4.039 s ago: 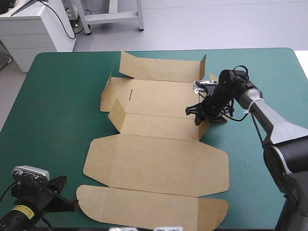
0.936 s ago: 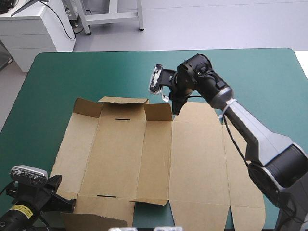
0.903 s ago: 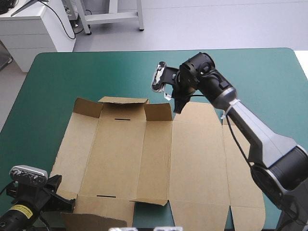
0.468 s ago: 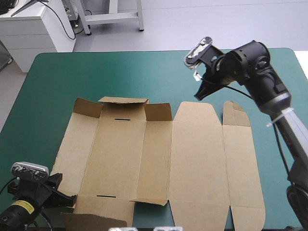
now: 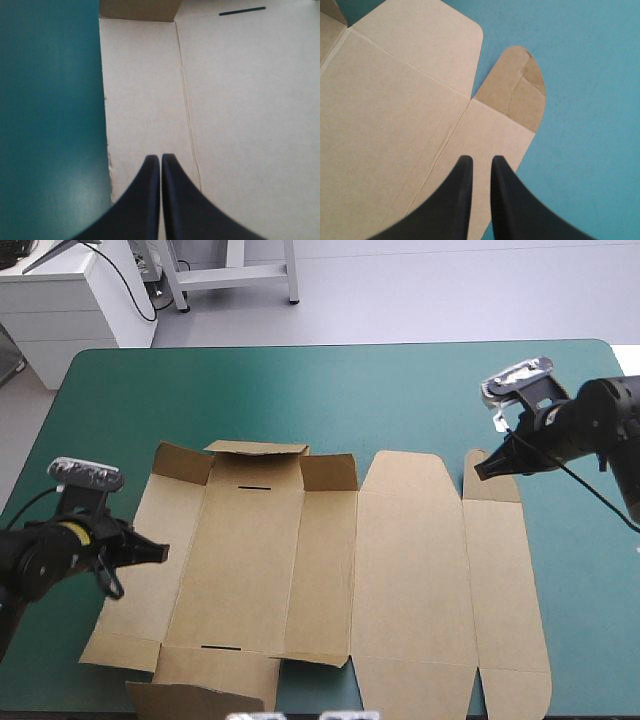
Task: Fold the box
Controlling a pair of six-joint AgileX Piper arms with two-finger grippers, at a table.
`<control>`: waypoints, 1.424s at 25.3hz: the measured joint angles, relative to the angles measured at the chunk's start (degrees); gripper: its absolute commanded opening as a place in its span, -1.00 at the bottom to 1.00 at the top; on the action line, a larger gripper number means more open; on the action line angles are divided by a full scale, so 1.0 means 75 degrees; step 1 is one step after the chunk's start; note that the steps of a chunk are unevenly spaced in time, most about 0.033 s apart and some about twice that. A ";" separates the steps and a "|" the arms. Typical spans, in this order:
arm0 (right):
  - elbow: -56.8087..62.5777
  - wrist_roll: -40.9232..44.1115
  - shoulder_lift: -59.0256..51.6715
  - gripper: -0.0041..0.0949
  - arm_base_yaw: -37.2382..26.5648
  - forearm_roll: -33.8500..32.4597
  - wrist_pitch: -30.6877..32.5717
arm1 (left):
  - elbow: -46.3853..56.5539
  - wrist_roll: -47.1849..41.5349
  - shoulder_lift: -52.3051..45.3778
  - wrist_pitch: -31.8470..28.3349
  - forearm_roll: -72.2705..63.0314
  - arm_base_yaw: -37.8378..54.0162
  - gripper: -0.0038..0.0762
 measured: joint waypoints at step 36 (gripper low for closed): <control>0.2320 -0.0904 -0.1057 -0.74 -0.1852 0.1779 -0.1246 | 0.0821 0.3792 0.2450 0.0709 -0.3214 0.5334 0.22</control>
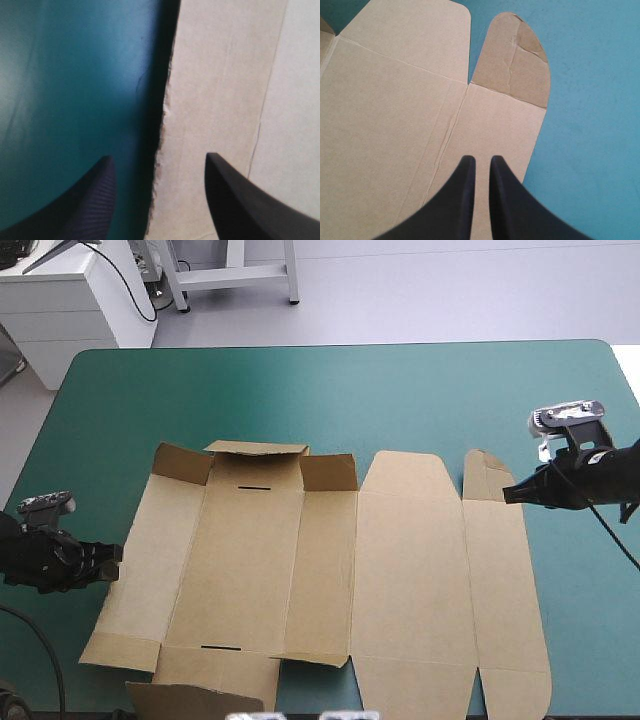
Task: Fold the box
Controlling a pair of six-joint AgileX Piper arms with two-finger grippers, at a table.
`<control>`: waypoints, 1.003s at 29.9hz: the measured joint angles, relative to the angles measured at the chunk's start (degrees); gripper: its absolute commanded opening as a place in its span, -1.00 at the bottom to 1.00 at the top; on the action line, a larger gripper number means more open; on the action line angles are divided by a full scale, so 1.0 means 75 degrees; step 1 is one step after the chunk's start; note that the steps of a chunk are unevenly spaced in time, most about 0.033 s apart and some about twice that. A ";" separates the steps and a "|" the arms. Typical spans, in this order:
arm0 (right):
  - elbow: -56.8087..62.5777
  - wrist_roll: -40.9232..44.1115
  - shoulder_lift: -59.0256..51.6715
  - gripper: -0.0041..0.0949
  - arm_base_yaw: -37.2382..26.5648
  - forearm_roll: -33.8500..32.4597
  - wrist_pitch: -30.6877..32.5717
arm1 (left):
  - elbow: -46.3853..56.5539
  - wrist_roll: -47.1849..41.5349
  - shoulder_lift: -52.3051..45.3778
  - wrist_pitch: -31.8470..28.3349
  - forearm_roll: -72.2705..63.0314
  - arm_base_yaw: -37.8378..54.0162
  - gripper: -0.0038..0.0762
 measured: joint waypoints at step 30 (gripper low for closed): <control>0.0000 -0.0073 0.0000 -0.74 0.0000 0.0000 0.0031 | 0.0000 0.1175 0.1854 0.0205 -0.0729 0.0000 0.15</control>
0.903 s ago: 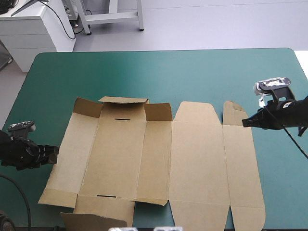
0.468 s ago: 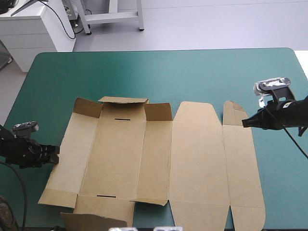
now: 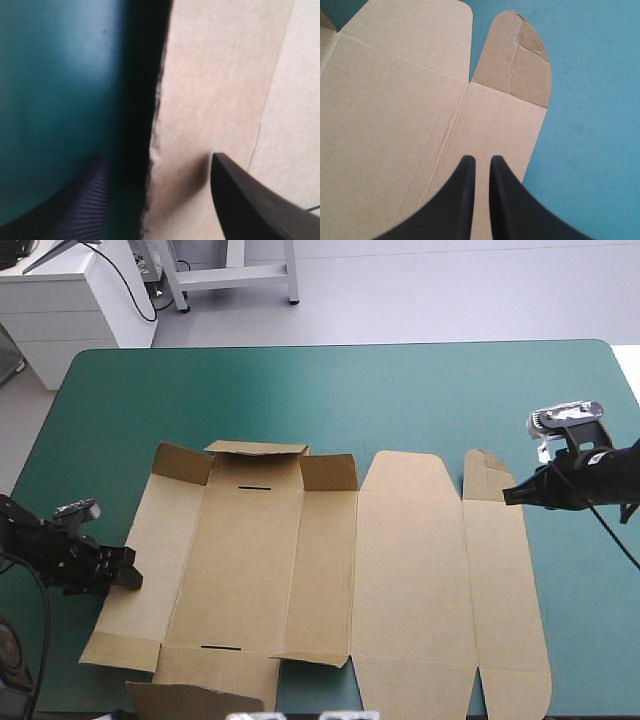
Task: Fold the box
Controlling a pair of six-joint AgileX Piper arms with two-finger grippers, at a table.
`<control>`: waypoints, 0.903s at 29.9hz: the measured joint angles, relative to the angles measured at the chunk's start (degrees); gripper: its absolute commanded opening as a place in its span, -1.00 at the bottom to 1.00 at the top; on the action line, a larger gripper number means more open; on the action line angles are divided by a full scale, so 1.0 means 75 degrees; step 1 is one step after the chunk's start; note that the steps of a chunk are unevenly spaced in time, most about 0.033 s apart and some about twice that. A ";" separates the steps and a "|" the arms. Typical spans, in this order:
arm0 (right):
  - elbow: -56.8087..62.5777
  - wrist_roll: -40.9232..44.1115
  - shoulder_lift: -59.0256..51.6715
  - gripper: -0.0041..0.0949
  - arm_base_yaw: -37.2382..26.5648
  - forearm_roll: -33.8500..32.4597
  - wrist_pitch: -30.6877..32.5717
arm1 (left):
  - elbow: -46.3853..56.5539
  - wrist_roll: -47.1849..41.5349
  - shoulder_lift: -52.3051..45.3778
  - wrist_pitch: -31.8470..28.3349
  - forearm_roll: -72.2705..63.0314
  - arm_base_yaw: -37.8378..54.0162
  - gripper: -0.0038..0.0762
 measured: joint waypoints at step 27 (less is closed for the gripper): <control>0.0000 -0.0031 0.0000 -0.74 0.0000 0.0000 0.0017 | 0.0914 0.1121 0.0121 0.0134 -0.1840 0.0061 0.13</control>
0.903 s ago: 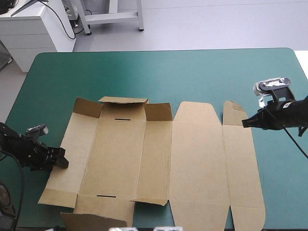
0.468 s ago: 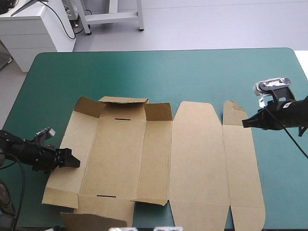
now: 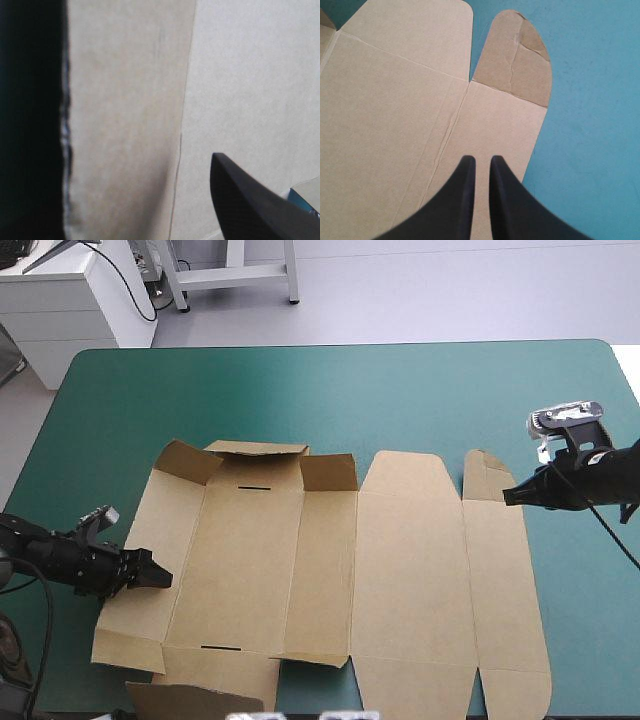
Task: Fold the box
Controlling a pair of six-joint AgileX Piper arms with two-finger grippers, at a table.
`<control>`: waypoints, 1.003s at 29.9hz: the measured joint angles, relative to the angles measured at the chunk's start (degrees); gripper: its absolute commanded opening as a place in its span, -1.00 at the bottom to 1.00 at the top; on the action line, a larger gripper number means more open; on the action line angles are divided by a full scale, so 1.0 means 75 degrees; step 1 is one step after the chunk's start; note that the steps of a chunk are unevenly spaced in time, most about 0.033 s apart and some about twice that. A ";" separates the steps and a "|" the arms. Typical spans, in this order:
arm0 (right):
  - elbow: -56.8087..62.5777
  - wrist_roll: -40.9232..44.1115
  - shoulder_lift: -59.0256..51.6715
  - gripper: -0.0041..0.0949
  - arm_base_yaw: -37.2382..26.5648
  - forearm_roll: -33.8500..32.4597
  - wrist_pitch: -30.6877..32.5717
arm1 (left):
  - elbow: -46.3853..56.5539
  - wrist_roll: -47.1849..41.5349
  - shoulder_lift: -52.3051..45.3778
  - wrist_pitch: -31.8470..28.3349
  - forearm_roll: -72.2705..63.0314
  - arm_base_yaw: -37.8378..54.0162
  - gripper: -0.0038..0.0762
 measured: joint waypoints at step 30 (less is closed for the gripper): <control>0.0000 0.0000 0.0000 -0.74 0.0000 0.0000 -0.0018 | -0.2625 0.1735 0.0154 -0.0378 0.0825 -0.2066 -0.92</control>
